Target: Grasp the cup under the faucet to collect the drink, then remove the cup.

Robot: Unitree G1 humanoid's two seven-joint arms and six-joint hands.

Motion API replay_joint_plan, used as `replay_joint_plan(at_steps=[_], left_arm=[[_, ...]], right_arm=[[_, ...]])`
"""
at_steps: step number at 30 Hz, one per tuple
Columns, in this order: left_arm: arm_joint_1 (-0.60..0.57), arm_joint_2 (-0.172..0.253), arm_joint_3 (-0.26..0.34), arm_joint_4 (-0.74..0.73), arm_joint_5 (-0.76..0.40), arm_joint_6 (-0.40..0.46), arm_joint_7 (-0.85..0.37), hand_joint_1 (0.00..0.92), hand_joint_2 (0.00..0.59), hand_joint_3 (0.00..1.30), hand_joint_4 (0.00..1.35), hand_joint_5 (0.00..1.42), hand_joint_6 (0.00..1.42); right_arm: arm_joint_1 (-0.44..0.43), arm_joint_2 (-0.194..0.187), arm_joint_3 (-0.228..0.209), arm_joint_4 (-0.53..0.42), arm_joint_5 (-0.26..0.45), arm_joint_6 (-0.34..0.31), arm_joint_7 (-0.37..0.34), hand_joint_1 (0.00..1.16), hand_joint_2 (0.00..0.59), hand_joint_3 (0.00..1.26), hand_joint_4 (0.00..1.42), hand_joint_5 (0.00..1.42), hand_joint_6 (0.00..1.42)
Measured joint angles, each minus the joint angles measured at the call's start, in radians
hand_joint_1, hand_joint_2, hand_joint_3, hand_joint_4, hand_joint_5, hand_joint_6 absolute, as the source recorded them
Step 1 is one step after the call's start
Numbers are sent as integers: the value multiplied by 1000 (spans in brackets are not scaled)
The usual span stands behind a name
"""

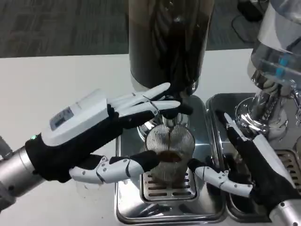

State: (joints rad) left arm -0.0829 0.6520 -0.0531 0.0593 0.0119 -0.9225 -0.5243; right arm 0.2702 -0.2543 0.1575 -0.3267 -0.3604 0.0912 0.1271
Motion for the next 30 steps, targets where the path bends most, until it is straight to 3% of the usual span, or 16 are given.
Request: replay_joint_plan(at_steps=[20, 30], left_arm=[[14, 0, 4, -29, 0, 30, 12, 0, 266, 229, 24, 223, 157], [44, 8, 19, -71, 2, 59, 19, 0, 267, 236, 35, 233, 156]], right_arm=[[-29, 4, 11, 60, 60, -26, 35, 699, 144, 0, 0, 0, 0], [-49, 19, 50, 78, 55, -43, 33, 699, 144, 0, 0, 0, 0]])
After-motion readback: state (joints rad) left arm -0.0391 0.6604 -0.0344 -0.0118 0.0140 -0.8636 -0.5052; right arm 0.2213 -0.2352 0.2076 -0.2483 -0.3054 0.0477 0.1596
